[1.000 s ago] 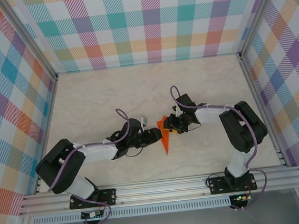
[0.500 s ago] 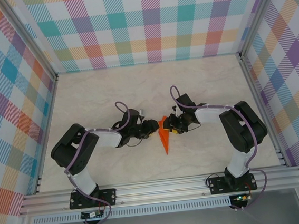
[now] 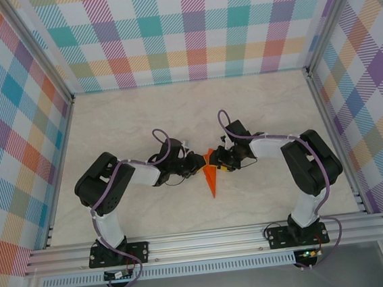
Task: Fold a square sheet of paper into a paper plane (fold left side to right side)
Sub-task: Fold the wing for the fifth time at the center of the table.
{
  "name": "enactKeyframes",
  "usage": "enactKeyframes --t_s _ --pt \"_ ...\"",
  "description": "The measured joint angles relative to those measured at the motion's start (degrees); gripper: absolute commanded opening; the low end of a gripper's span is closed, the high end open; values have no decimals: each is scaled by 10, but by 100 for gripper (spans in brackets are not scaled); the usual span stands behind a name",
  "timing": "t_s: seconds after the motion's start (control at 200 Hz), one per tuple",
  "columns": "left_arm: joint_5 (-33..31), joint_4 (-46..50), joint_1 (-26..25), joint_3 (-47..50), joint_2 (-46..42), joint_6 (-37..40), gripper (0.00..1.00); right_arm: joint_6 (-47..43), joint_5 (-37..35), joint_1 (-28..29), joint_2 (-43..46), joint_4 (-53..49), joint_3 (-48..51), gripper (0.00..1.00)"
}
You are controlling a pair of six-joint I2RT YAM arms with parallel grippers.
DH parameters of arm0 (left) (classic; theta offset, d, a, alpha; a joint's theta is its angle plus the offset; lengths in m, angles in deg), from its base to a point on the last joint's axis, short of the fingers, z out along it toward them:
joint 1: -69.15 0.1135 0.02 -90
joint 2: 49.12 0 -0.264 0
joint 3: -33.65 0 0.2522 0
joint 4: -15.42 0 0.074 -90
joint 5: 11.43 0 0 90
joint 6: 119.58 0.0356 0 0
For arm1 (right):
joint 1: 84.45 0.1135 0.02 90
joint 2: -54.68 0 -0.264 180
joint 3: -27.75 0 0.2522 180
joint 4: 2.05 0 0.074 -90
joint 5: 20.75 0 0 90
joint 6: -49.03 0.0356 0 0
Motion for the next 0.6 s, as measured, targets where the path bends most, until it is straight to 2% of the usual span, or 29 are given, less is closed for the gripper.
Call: enactKeyframes --t_s 0.125,0.31,0.49,0.56,0.6 --pt "2 0 0 -2 2 1 0 -1 1 0 1 1 0 45" --pt "1 3 0 -2 2 6 0 -4 3 -6 16 -5 2 49" --pt "1 9 1 -9 7 19 0 -3 19 -36 48 -1 1 55" --pt "1 15 1 -12 9 22 0 -2 25 -45 48 3 -4 60" --pt "1 17 1 -13 9 25 0 0 28 -45 47 4 -8 65"
